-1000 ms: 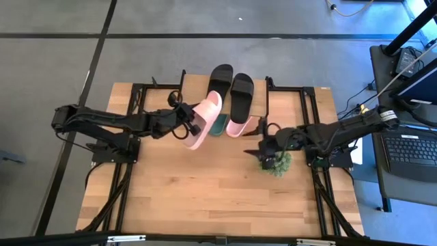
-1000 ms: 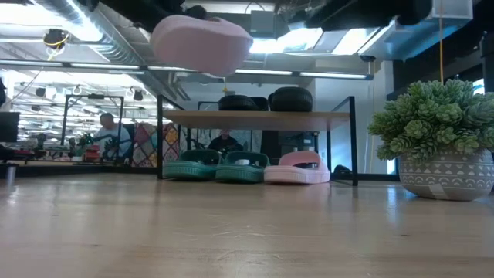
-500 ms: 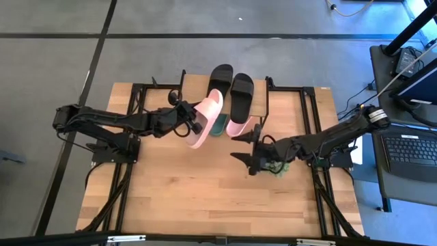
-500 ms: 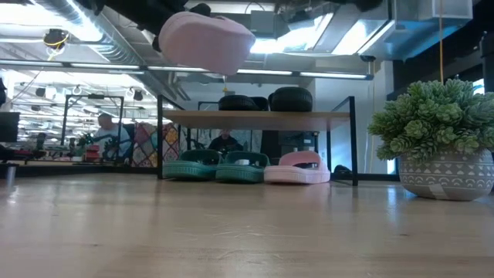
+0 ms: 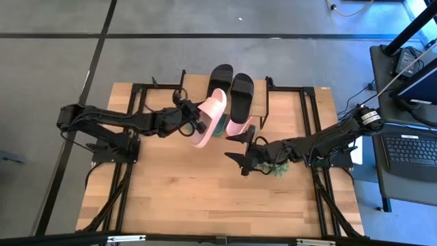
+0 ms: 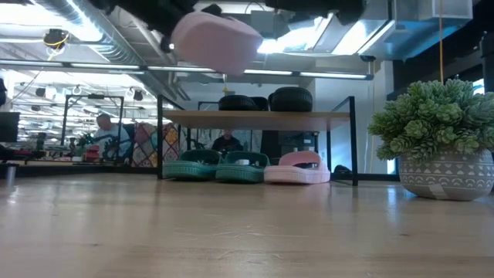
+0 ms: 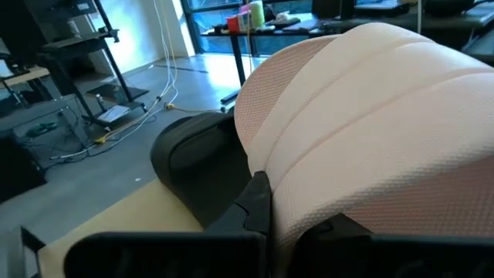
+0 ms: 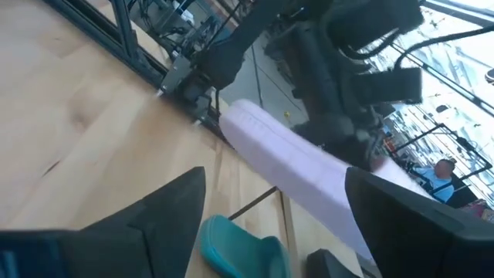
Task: Pick and place slides into the shelf
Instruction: Put the pink slide under the shelf
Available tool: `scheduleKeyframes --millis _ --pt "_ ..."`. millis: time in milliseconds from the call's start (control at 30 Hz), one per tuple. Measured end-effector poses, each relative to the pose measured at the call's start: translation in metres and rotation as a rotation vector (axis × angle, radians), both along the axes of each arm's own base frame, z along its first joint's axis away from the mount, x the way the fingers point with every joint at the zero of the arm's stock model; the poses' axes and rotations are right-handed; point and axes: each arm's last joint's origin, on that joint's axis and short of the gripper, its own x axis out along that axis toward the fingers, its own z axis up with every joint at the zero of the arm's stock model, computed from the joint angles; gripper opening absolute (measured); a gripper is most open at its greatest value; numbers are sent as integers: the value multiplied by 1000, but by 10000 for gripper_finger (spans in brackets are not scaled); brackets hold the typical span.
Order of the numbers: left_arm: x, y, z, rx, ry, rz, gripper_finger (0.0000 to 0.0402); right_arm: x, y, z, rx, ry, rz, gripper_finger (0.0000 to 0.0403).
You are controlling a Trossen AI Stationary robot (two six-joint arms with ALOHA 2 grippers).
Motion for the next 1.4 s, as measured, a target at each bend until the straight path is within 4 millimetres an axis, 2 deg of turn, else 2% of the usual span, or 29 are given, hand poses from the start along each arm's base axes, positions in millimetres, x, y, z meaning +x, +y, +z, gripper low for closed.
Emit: scheduleKeyframes --millis 300,500,633,833,1167,1400 --pt "48 3 3 34 193 83 2 3 2 2 27 -5 -2 310" --pt "71 4 8 28 206 81 2 -1 0 -11 -81 146 -41 310" --pt "76 4 13 25 193 83 2 0 -1 -18 -166 206 -100 310" --pt "76 4 13 9 186 86 2 8 2 -34 -355 291 -61 310" --pt "74 4 9 -12 213 104 2 26 9 -48 -442 231 -51 310" --pt "77 4 5 -11 223 105 2 32 10 -50 -486 191 -53 310"
